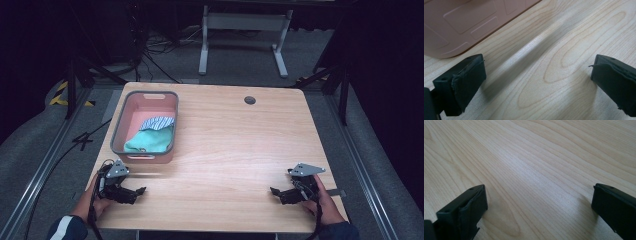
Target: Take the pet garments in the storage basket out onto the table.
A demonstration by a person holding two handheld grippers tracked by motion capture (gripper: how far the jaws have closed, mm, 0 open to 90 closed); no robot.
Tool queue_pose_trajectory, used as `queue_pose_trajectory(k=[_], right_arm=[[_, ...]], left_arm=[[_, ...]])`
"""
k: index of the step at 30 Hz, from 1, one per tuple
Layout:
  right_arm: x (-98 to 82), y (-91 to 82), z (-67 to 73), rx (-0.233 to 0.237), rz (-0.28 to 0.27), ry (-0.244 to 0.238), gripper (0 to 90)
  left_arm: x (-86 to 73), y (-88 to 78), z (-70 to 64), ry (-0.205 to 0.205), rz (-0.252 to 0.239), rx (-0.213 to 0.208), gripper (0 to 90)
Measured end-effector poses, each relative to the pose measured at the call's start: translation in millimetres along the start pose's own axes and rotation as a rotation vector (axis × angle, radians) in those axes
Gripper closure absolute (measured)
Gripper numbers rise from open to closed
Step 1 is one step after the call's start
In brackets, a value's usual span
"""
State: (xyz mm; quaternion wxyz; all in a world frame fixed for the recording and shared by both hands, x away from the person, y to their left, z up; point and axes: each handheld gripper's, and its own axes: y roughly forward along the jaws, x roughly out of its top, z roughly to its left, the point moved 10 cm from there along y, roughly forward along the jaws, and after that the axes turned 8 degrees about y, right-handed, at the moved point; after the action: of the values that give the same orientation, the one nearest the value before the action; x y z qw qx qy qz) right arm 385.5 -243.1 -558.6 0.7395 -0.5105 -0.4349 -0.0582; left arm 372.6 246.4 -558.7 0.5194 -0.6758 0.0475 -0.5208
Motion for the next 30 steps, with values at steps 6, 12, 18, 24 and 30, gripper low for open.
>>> queue_pose_trajectory(k=[6, 12, 18, 24, 30], right_arm=[[-0.1, -0.1, 0.1, 0.000, 0.001, 0.001, 0.5], [0.2, -0.1, 0.4, 0.002, -0.001, 0.005, 0.6], [0.2, -0.1, 0.4, 0.002, -0.001, 0.005, 0.6], [0.0, -0.3, 0.6, 0.002, 0.000, 0.006, 0.6], [0.1, -0.1, 0.4, 0.003, -0.001, 0.003, 0.6]], left_arm=[[-0.2, -0.3, -0.8, -0.004, -0.002, -0.003, 0.1], [-3.6, -9.8, -4.1, 0.005, 0.083, -0.008, 6.3], [-1.8, -20.9, -7.1, 0.070, 0.138, -0.006, 16.0], [14.8, -38.8, -7.7, 0.085, 0.087, 0.002, 16.8], [34.7, -58.7, -7.0, 0.132, 0.067, 0.046, 18.9]])
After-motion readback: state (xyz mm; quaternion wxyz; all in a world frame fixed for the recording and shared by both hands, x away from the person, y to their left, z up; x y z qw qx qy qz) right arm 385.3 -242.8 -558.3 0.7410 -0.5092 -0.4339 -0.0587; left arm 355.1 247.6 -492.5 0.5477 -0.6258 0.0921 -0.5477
